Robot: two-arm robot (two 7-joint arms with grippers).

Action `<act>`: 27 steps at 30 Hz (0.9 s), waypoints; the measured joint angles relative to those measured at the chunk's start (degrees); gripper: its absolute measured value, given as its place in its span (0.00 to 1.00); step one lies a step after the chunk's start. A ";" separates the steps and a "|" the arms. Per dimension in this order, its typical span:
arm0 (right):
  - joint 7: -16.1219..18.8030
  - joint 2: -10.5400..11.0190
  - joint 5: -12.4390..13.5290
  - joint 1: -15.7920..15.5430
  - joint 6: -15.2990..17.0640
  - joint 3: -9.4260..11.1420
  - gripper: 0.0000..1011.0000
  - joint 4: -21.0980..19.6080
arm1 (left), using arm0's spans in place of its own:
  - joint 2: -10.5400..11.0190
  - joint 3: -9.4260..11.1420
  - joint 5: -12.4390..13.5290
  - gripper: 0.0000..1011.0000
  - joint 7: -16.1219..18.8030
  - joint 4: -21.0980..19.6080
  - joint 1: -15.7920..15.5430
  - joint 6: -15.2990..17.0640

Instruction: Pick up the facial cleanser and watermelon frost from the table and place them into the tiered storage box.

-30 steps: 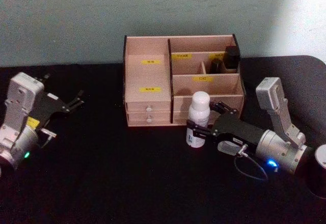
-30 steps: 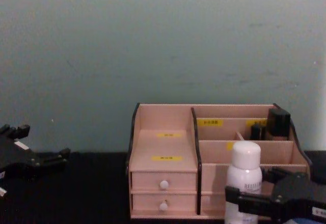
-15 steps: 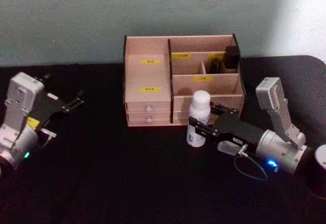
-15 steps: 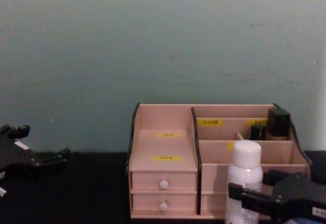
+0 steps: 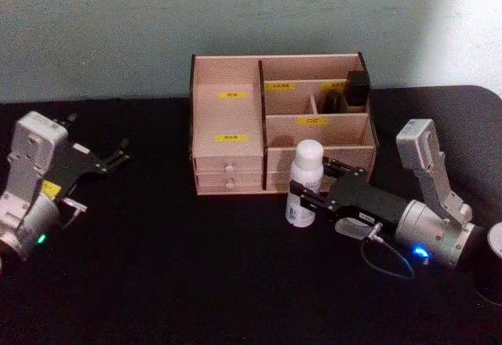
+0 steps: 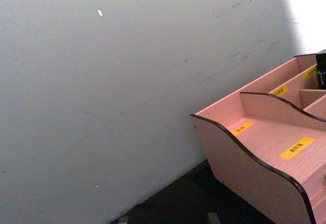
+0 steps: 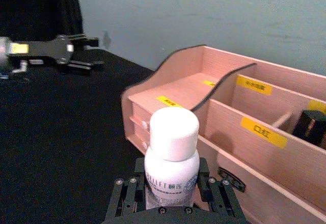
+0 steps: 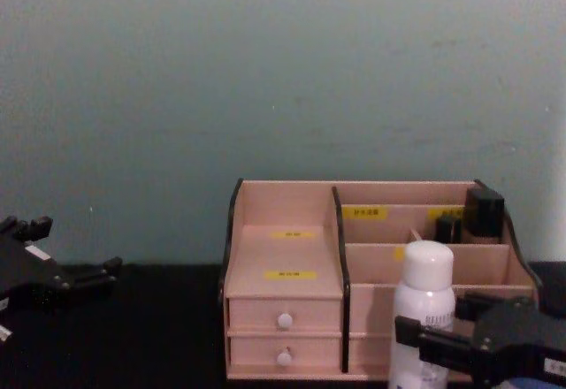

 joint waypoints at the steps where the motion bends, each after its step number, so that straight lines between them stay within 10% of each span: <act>1: 0.75 0.25 0.38 -0.02 -0.10 -0.06 0.58 -0.25 | 0.00 0.00 0.00 0.99 0.00 0.00 0.00 0.00; 16: 3.29 2.85 6.27 -0.54 0.29 1.75 0.58 -6.97 | 0.00 0.00 0.00 0.99 0.00 0.00 0.00 0.00; 27: -1.21 0.63 5.84 3.08 -1.06 2.55 0.58 -7.43 | 0.00 0.00 0.00 0.99 0.00 0.00 0.00 0.00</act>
